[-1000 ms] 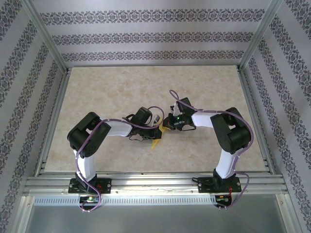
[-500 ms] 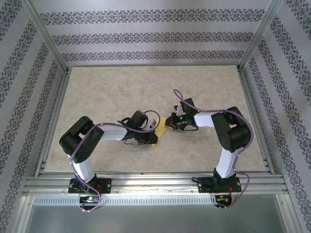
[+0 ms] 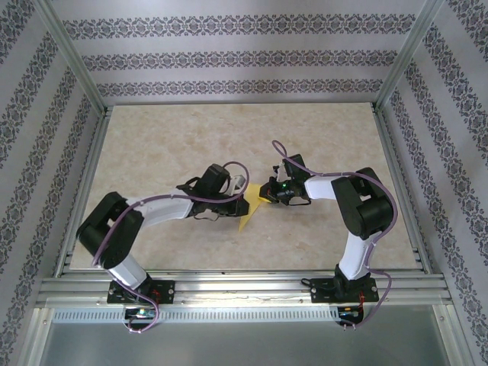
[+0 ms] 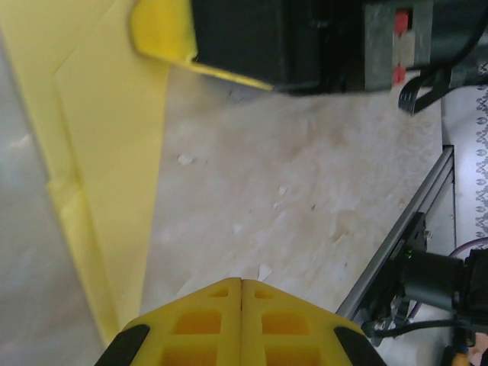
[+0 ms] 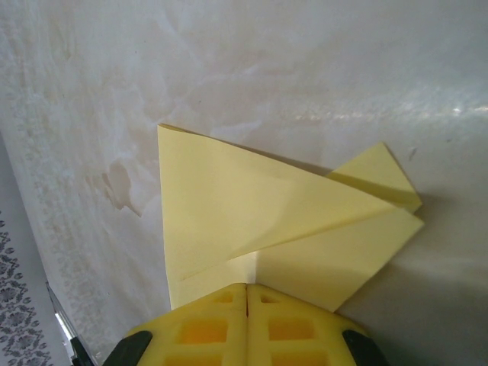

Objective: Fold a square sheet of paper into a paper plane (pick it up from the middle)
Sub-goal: Fold the wing for the fifth time at the center of the table.

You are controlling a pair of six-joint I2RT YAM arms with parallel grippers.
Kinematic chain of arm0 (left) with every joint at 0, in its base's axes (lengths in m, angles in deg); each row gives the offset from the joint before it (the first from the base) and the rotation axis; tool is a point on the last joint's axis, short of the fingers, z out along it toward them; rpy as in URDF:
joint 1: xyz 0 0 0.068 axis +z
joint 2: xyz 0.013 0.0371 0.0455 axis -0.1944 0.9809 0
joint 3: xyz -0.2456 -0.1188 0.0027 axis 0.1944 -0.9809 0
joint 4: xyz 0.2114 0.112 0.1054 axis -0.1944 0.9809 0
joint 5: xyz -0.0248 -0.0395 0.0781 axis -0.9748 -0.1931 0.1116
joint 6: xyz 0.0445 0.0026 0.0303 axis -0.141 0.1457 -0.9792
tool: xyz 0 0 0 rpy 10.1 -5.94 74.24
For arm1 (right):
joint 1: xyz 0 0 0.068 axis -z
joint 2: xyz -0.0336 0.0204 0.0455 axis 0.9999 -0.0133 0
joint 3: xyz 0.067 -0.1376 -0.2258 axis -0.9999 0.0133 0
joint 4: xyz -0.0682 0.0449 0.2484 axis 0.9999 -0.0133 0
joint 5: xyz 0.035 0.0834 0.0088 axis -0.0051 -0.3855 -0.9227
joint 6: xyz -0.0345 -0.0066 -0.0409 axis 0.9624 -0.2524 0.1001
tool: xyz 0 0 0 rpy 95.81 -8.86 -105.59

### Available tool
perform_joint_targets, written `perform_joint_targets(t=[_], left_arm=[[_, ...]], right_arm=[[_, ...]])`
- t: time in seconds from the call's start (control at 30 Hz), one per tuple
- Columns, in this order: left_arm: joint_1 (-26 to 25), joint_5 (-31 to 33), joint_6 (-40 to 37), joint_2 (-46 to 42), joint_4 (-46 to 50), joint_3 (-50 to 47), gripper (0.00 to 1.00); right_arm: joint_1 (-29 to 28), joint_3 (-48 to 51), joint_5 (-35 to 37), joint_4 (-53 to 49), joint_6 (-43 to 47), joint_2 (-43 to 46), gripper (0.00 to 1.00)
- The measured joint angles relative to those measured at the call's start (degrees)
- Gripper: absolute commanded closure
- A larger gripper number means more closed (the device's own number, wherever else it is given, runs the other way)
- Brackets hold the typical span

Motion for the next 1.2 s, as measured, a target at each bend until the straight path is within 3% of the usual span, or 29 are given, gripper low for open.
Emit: perform_joint_targets(t=[0.17,0.37,0.6,0.97,1.2], left_arm=[[-1.0,0.2,0.7,6.9,-0.9,2.3,0.97],[-1.1,0.8,0.5,8.5,-1.0,-1.3,0.98],[-1.0,1.3,-0.1,4.1,-3.0,-7.0,0.96],[-1.1,2.0,-5.9,-2.7,9.2,-8.3,0.96],[-0.9,6.1,-5.2,-7.1,8.8,-8.2,0.98]], right_arm=[[0.0,0.0,0.0,0.0,0.0,0.0,1.0],[0.0,0.0,-0.3,0.0,0.0,-0.1,1.0],[0.2,0.0,-0.5,0.0,0.0,-0.2,1.0],[0.3,0.0,-0.7,0.0,0.0,-0.2,1.0],[0.3,0.0,-1.0,0.1,0.0,-0.2,0.99]])
